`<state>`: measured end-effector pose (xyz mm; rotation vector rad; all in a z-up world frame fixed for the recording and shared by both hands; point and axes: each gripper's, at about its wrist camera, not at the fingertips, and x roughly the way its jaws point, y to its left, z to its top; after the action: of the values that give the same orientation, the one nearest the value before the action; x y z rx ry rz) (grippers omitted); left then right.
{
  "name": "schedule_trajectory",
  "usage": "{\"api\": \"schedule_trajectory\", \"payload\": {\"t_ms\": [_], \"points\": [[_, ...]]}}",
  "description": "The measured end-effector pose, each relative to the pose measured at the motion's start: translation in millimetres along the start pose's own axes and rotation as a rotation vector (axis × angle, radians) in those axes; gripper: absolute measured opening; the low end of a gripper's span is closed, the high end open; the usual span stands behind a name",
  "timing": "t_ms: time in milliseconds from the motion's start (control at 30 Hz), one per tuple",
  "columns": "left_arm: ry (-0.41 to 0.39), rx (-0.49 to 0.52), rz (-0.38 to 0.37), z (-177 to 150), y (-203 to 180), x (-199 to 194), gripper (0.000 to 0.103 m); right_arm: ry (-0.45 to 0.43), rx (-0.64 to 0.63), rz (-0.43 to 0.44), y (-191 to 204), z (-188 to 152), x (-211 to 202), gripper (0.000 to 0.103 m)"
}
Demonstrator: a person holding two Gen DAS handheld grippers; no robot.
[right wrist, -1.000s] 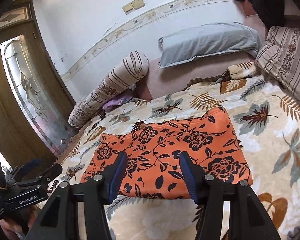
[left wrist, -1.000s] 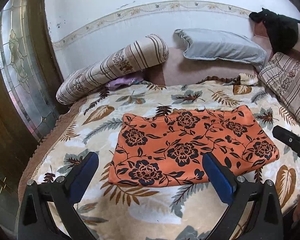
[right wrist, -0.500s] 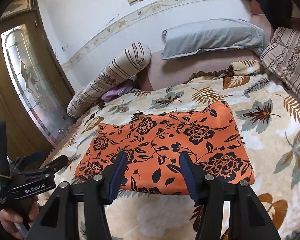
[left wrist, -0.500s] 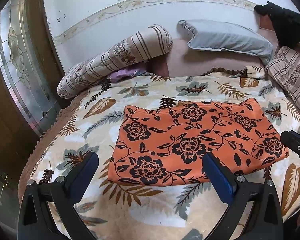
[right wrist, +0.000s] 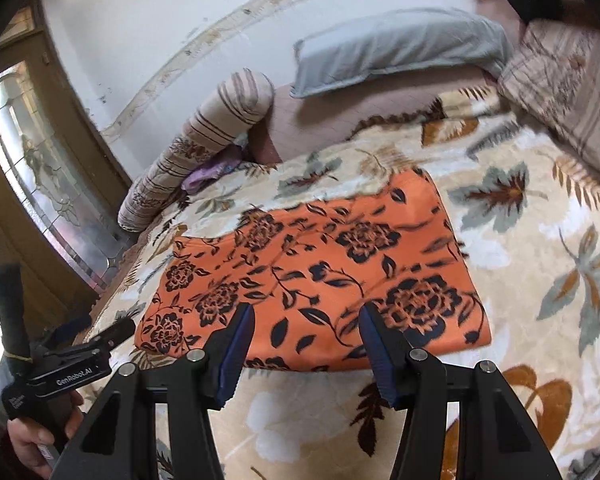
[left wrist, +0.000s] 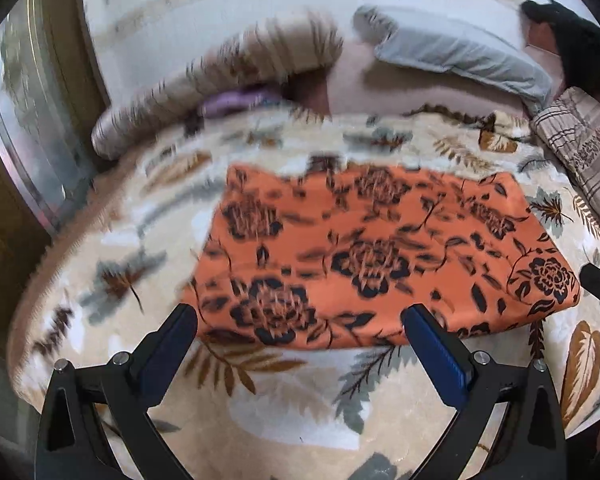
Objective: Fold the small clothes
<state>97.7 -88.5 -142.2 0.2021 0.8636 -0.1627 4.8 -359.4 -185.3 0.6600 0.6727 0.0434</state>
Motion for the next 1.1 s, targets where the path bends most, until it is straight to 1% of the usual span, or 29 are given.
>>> {"api": "schedule_trajectory", "payload": {"t_ms": [67,100,167,267,333,433,500,533,567,600,633,667,700,733,767,900,967,1000,1033,1100], "points": [[0.071,-0.074,-0.033,-4.5,17.9,16.9,0.103,0.034,0.052,0.007,-10.3,-0.8,5.1,0.060],[0.088,-0.096,-0.041,-6.4,22.5,21.2,0.103,0.056,0.087,0.013,-16.7,-1.5,8.9,0.060],[0.124,-0.143,-0.029,-10.9,37.1,32.4,0.103,0.091,0.146,0.013,-27.8,-3.8,15.7,0.060],[0.137,-0.161,0.045,-17.6,55.0,44.4,0.103,0.135,0.195,0.003,-38.4,-6.8,25.0,0.061],[0.149,-0.174,0.069,-20.4,65.8,50.6,0.103,0.166,0.243,0.006,-46.9,-10.2,31.8,0.061],[0.173,-0.229,0.064,-22.7,85.3,59.9,0.103,0.204,0.304,0.001,-57.3,-14.5,38.4,0.061],[0.192,-0.267,0.039,-23.6,98.6,66.2,0.103,0.222,0.341,-0.001,-63.9,-17.1,41.1,0.061],[0.196,-0.281,0.027,-23.0,101.9,68.6,0.098,0.229,0.359,0.003,-66.8,-18.1,42.3,0.061],[0.204,-0.309,-0.005,-23.7,107.7,71.1,0.093,0.235,0.378,0.011,-69.9,-19.0,43.9,0.063],[0.210,-0.321,-0.023,-24.1,109.2,73.0,0.081,0.240,0.400,0.023,-73.2,-19.9,45.5,0.064],[0.225,-0.339,-0.057,-24.7,111.8,76.7,0.069,0.243,0.415,0.030,-75.3,-20.1,46.8,0.064],[0.243,-0.359,-0.094,-25.8,113.6,81.4,0.062,0.248,0.433,0.035,-78.5,-21.1,48.6,0.065],[0.260,-0.376,-0.123,-27.2,114.1,84.6,0.048,0.251,0.444,0.037,-80.1,-21.3,49.6,0.065],[0.272,-0.391,-0.146,-28.5,114.7,88.0,0.041,0.255,0.455,0.040,-82.1,-21.8,51.0,0.065],[0.280,-0.410,-0.171,-30.1,114.9,91.6,0.041,0.260,0.471,0.048,-84.7,-22.7,53.1,0.065],[0.256,-0.441,-0.202,-28.4,112.1,98.3,0.041,0.260,0.515,0.066,-91.3,-23.9,61.3,0.065],[0.246,-0.487,-0.237,-25.7,115.6,102.3,0.047,0.247,0.552,0.090,-96.5,-24.0,63.9,0.066],[0.242,-0.506,-0.256,-24.6,117.1,103.7,0.055,0.233,0.577,0.106,-100.5,-23.5,65.1,0.067],[0.233,-0.536,-0.286,-23.3,118.2,105.4,0.059,0.217,0.603,0.121,-105.0,-22.8,66.7,0.067],[0.216,-0.563,-0.307,-19.4,116.8,107.2,0.060,0.191,0.651,0.141,-112.0,-21.6,71.3,0.067]]}}
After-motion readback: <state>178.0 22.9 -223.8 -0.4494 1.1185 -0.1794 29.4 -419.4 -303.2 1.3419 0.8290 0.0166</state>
